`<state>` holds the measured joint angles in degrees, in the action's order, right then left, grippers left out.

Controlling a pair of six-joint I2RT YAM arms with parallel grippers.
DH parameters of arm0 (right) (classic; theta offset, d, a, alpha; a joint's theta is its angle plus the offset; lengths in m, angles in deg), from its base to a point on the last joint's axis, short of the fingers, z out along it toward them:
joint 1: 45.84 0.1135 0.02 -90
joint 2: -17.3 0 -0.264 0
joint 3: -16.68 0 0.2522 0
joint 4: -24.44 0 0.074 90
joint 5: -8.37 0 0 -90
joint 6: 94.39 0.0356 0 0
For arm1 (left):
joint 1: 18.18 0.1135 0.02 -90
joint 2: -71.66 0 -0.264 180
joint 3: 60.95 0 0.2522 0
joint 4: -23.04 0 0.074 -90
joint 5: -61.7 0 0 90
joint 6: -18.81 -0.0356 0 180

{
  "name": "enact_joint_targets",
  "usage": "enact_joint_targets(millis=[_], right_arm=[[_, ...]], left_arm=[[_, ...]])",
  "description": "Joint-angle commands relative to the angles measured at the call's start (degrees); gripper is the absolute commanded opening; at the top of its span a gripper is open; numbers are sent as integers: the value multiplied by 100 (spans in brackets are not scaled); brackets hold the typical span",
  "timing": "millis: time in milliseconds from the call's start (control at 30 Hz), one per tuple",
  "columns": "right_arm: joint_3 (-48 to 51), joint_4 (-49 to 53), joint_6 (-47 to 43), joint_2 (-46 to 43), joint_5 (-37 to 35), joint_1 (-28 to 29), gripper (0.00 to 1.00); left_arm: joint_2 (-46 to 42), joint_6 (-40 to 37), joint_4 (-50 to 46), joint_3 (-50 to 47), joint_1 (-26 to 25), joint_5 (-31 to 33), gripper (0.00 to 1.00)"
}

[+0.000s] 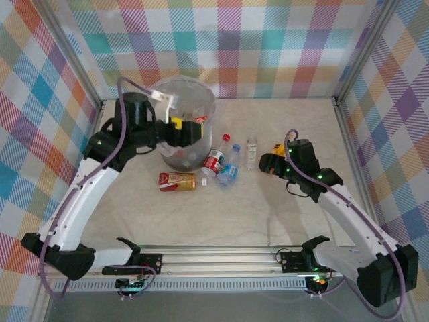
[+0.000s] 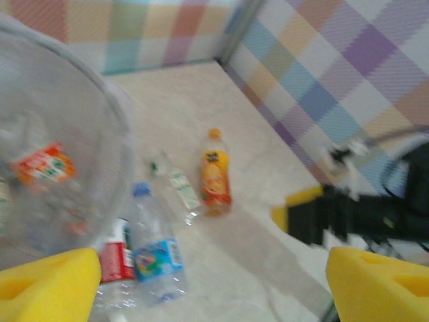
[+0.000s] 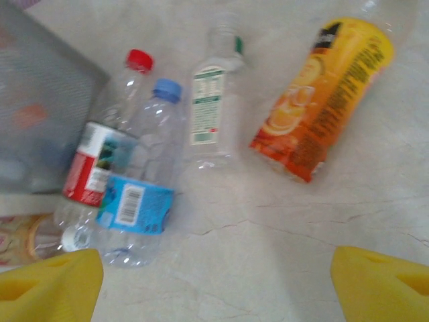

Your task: Put the plastic bottles in the bin

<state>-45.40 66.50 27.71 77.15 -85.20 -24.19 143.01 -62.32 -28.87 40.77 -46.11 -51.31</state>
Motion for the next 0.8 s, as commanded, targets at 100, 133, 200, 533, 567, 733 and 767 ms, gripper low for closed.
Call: enact_joint_targets(millis=[100,133,200,533,567,733,767], right_arm=[[84,-375,467,704,143,-482,87],[85,-455,513,812,126,-524,87],[94,-642,598,1072,125,-603,87],[-46,-1507,753,2267,311,-942,82],[-53,-1654,743,2388,323,-964,81],[-320,-1863,744,2977,314,-1022,78],[-363,-1903,744,3086,335,-1031,77]], left_arm=[[-464,474,736,-1024,-843,-40,100],[-480,607,796,-1150,-932,5,100],[-536,903,887,-1400,-1086,296,100],[-805,1346,1168,-2504,-1676,558,100],[-862,1281,1195,-2588,-1767,616,100],[-946,1054,1322,-2836,-2153,631,100],[-916,1046,1324,-2853,-2238,638,100]])
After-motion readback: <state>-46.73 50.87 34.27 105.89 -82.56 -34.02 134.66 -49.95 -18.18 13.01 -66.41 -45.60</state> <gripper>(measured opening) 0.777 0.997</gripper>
